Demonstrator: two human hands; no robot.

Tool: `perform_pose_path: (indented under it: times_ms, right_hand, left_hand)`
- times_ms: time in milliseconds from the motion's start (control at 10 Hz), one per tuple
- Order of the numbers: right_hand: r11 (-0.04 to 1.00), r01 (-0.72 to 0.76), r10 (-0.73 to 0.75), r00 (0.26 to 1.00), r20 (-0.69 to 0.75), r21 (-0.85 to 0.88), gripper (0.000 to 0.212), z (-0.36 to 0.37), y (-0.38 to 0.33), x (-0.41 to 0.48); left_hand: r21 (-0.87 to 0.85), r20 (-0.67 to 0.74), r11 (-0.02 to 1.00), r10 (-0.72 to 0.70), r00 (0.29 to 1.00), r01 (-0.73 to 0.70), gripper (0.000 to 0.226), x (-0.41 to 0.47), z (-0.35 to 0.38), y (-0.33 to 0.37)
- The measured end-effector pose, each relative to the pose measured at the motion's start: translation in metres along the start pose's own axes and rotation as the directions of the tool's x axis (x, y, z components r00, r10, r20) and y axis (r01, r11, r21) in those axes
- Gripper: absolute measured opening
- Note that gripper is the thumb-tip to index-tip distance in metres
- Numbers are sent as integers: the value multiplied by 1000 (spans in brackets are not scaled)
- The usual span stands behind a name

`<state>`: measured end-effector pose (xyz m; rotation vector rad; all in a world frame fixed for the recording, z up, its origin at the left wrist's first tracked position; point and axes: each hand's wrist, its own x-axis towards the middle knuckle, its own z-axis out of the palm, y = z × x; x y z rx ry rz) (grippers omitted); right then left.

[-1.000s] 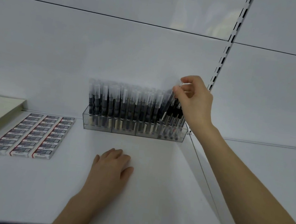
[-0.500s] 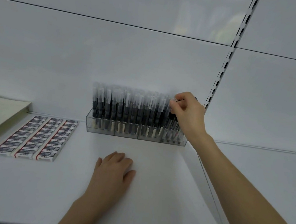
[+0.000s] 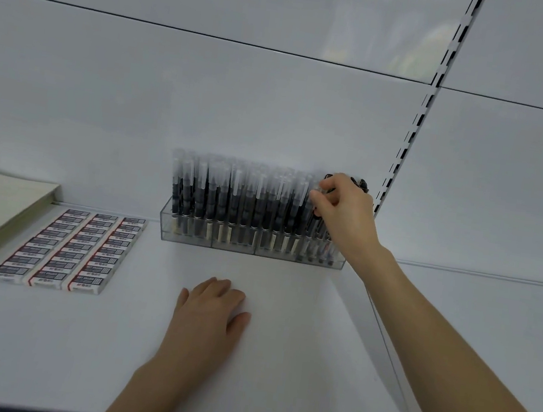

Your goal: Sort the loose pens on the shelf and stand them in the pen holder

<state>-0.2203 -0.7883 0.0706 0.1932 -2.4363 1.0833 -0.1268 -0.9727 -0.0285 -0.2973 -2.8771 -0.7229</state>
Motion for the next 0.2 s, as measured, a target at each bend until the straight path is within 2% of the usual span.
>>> perform_pose_path:
  times_ms: [100, 200]
  right_hand:
    - [998, 36, -36, 999, 6, -47, 20, -4, -2, -1]
    - [999, 44, -44, 999, 7, -16, 36, -3, 4, -12]
  left_hand:
    - [8, 28, 1000, -17, 999, 17, 33, 0, -2, 1]
    - [48, 52, 999, -26, 998, 24, 36, 1, -3, 3]
